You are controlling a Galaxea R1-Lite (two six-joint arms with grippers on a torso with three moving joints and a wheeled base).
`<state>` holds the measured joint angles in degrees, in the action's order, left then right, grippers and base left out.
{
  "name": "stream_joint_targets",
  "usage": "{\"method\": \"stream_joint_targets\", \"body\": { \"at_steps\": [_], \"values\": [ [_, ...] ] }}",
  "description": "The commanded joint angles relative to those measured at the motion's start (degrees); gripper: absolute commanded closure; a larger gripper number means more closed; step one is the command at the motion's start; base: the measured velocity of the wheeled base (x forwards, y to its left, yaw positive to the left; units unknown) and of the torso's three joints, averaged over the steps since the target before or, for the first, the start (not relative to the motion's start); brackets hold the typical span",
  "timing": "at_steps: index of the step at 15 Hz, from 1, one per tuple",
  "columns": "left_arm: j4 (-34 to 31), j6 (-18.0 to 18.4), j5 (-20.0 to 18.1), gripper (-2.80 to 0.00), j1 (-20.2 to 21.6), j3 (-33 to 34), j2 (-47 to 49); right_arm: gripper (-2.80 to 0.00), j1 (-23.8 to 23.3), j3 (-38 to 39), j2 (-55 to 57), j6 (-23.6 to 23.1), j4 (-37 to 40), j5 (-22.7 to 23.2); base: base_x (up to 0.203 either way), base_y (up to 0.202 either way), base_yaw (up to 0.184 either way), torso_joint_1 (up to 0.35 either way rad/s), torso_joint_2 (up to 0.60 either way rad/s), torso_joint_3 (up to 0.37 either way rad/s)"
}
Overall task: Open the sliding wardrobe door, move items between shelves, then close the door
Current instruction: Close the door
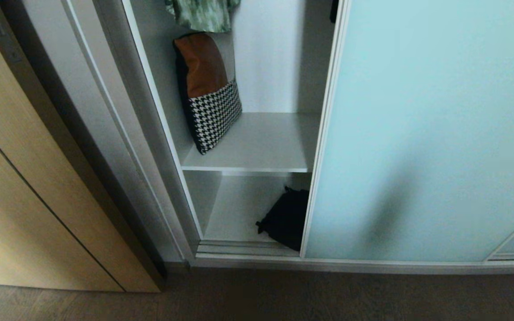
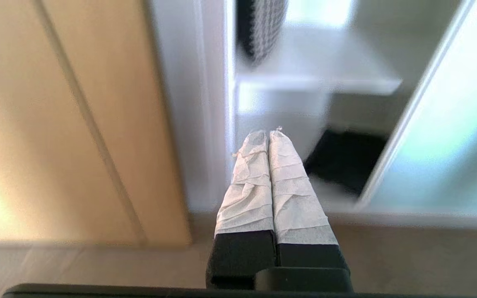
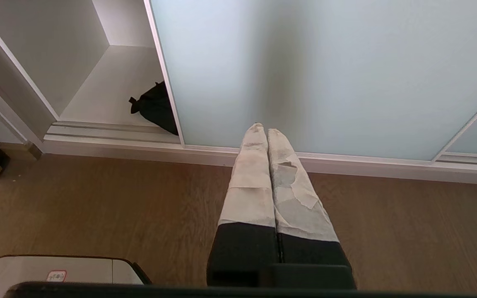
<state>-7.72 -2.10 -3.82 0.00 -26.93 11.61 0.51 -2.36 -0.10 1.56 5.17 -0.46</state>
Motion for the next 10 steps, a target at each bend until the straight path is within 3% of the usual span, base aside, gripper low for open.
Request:
{"method": "stream_joint_targets", "body": {
  "at_steps": [1,7,10],
  "values": [
    [-0.2,-2.5,-2.8,0.0,-0.1,-13.1,19.5,0.0,0.0,0.0,0.0,0.0,0.0,0.0,0.0,0.0,0.0,0.0,0.0,0.0],
    [3.0,-6.4,-22.1,0.0,-1.2,-39.8,58.6,0.0,0.0,0.0,0.0,0.0,0.0,0.0,0.0,0.0,0.0,0.0,0.0,0.0],
    [4.7,-6.9,-27.3,0.0,-5.5,-52.0,74.0,0.0,0.0,0.0,0.0,0.0,0.0,0.0,0.0,0.0,0.0,0.0,0.0,0.0]
  ]
}}
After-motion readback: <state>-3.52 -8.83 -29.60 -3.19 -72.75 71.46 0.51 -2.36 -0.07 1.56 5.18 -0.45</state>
